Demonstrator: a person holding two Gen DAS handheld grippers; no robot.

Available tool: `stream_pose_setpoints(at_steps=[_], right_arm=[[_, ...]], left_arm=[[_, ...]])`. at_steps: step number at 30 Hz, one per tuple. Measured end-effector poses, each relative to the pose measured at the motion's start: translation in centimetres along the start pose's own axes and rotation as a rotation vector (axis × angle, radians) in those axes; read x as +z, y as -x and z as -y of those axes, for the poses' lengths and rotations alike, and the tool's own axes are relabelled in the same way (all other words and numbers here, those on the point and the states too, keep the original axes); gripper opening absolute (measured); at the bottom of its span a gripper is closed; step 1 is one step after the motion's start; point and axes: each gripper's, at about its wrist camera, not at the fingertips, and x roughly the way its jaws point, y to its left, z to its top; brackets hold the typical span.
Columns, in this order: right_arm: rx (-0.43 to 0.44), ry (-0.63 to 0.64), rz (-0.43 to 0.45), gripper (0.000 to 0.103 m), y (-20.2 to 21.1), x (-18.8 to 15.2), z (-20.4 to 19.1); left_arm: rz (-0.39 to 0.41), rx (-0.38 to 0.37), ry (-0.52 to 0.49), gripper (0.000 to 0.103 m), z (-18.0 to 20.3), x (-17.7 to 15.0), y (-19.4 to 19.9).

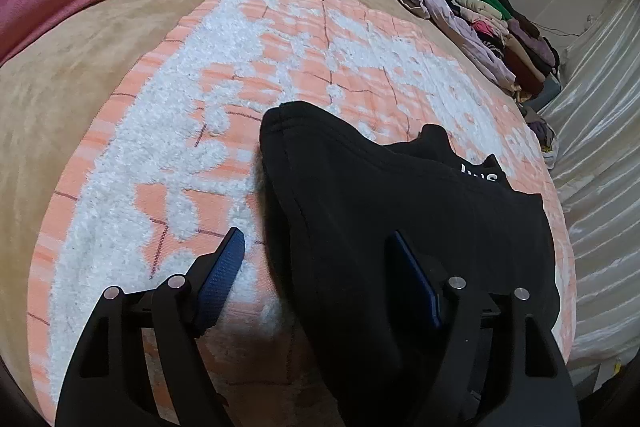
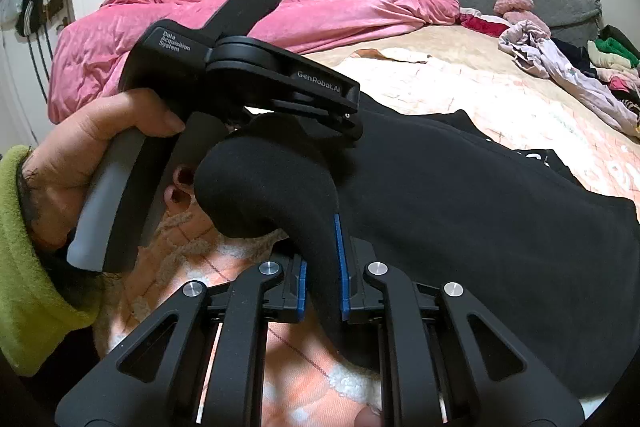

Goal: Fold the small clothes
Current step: 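Grasp the shirt side edge with the right tool while the left tool grasps and lifts it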

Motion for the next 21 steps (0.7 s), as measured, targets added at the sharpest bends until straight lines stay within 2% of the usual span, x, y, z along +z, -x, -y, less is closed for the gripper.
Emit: stream_pose_setpoints(at_steps=[1, 3, 4, 6, 9, 14, 21], right_arm=[[0.001, 0.0, -0.001, 0.006, 0.0, 0.0, 0.0], [0.0, 0.0, -0.001, 0.006, 0.0, 0.0, 0.0], [0.0, 0.002, -0.002, 0.006, 0.0, 0.0, 0.0], [-0.001, 0.002, -0.003, 0.006, -0.1, 0.0, 0.1], [-0.002, 0.002, -0.002, 0.006, -0.1, -0.1, 0.1], [-0.005, -0.01, 0.011, 0.005, 0.4, -0.1, 0.3], [0.001, -0.037, 0.029, 0.005, 1.7, -0.3, 0.8]], left_arm=[[-0.002, -0.006, 0.001, 0.069, 0.0, 0.0, 0.0], [-0.011, -0.041, 0.016, 0.053, 0.0, -0.1, -0.1], [-0.015, -0.057, 0.025, 0.05, 0.1, -0.1, -0.2], [-0.007, -0.054, 0.009, 0.037, 0.5, -0.2, 0.0], [0.014, -0.039, -0.014, 0.024, 1.2, -0.3, 0.4], [0.043, -0.016, -0.043, 0.018, 2.0, -0.4, 1.2], [0.079, -0.021, -0.035, 0.017, 2.6, -0.9, 3.2]])
